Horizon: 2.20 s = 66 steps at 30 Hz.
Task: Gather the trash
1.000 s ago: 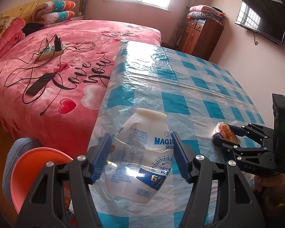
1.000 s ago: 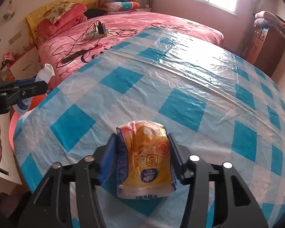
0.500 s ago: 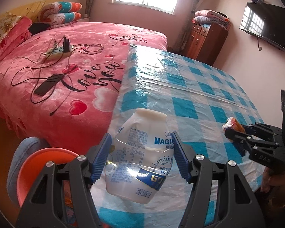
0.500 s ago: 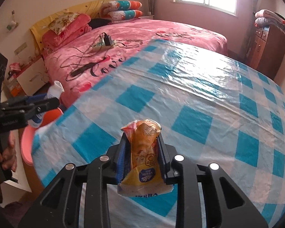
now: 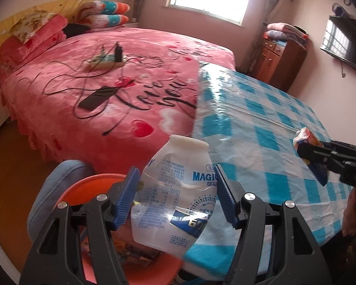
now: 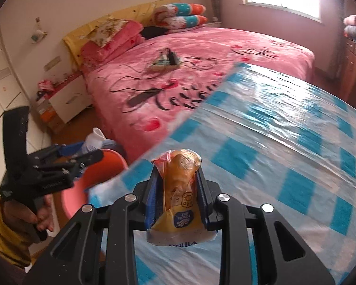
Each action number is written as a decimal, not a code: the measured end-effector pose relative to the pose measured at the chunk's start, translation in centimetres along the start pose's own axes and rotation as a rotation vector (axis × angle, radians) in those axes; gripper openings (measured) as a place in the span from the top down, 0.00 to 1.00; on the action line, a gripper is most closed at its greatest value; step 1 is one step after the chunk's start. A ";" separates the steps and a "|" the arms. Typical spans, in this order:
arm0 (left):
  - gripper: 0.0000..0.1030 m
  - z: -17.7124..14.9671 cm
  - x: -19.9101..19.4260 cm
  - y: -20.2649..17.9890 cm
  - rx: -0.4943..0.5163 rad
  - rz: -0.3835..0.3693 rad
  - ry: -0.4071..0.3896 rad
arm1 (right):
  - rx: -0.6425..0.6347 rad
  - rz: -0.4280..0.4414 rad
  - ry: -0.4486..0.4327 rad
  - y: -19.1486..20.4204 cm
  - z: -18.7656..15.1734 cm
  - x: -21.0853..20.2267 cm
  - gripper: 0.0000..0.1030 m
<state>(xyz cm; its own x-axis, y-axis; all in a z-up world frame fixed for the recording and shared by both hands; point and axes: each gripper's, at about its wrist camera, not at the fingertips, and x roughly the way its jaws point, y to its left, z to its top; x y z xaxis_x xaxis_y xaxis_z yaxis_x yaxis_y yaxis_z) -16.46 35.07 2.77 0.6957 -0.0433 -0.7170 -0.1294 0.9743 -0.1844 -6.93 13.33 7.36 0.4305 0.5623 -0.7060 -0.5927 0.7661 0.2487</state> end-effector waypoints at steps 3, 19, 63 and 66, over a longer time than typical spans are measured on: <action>0.37 -0.7 -0.3 1.6 -0.025 0.024 0.005 | -0.012 0.041 0.009 1.7 0.7 0.8 0.70; 0.37 -4.6 -0.6 8.3 -0.135 0.129 0.054 | -0.091 0.232 0.121 10.8 1.3 7.1 0.70; 0.08 -6.7 2.0 10.1 -0.109 0.361 0.118 | 0.003 0.158 0.094 9.6 0.6 9.6 0.14; 0.08 -6.1 1.4 9.8 -0.110 0.371 0.096 | 0.021 0.129 0.063 8.3 0.7 8.6 0.14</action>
<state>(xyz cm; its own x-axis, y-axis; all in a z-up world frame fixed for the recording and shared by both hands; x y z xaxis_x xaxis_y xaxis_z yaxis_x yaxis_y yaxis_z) -21.08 43.25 -4.15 0.5189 0.2812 -0.8073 -0.4375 0.8986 0.0319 -7.67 24.71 3.78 0.3073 0.6366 -0.7073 -0.6255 0.6953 0.3540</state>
